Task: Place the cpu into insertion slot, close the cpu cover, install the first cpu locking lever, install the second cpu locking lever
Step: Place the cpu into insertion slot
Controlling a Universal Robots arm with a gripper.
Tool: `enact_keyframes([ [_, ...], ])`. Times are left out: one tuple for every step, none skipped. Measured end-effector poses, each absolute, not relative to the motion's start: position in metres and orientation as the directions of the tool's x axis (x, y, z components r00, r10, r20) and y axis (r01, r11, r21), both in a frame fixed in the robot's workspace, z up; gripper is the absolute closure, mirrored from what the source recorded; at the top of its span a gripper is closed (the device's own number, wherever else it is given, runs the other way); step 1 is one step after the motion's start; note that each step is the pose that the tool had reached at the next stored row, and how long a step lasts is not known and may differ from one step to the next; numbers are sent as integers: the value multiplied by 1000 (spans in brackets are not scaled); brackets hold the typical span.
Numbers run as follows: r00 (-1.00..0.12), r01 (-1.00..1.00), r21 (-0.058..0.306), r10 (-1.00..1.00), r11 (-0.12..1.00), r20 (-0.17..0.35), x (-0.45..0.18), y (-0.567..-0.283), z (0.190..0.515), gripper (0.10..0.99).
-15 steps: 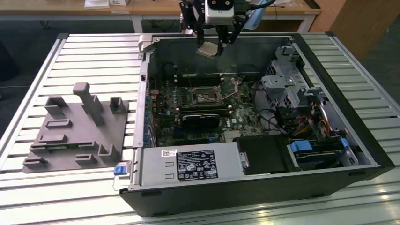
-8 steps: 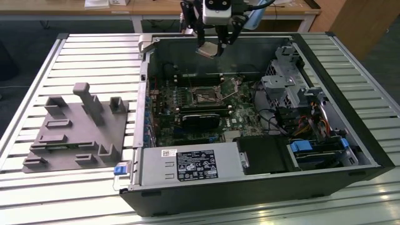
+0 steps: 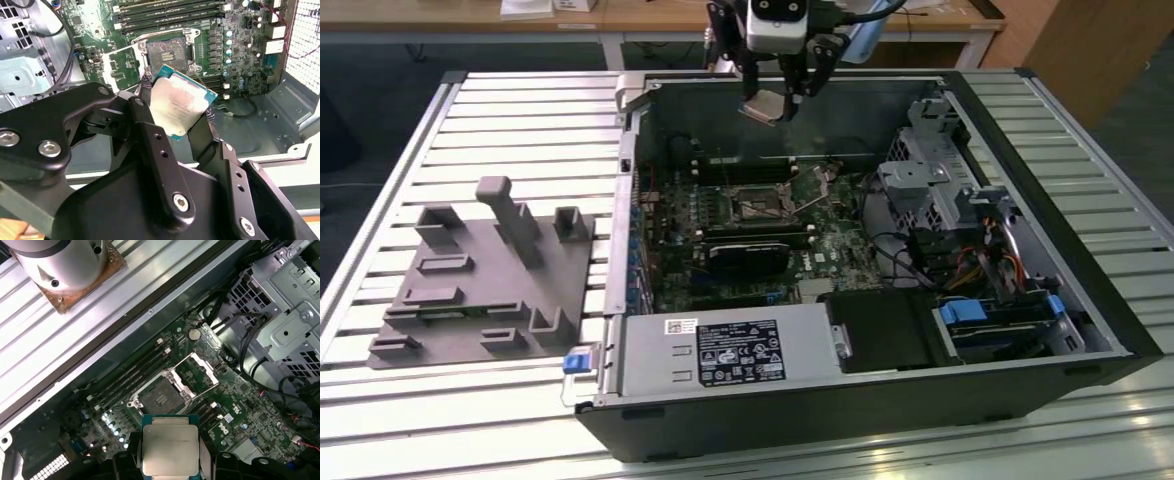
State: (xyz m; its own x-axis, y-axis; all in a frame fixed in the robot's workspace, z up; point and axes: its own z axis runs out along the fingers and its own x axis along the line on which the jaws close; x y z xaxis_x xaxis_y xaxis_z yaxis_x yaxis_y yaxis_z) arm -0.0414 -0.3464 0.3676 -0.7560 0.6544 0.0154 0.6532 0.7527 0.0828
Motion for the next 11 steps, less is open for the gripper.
enact_keyframes([
  [-751,658,83,660,748,15,-41,-346,368,545],
  [-747,663,82,665,744,15,-41,-346,368,545],
  [-743,668,82,669,739,15,-41,-346,367,545],
  [-738,673,82,675,735,15,-41,-346,367,545],
  [-733,678,82,680,730,15,-41,-346,367,545],
  [-729,683,82,684,726,15,-41,-346,367,545],
  [-724,688,82,689,721,15,-41,-346,367,545],
  [-720,693,82,694,717,14,-41,-346,367,545],
  [-715,697,82,699,712,14,-41,-346,367,545],
  [-710,702,82,704,707,14,-41,-346,367,545],
  [-706,707,81,708,703,14,-41,-346,367,545],
])
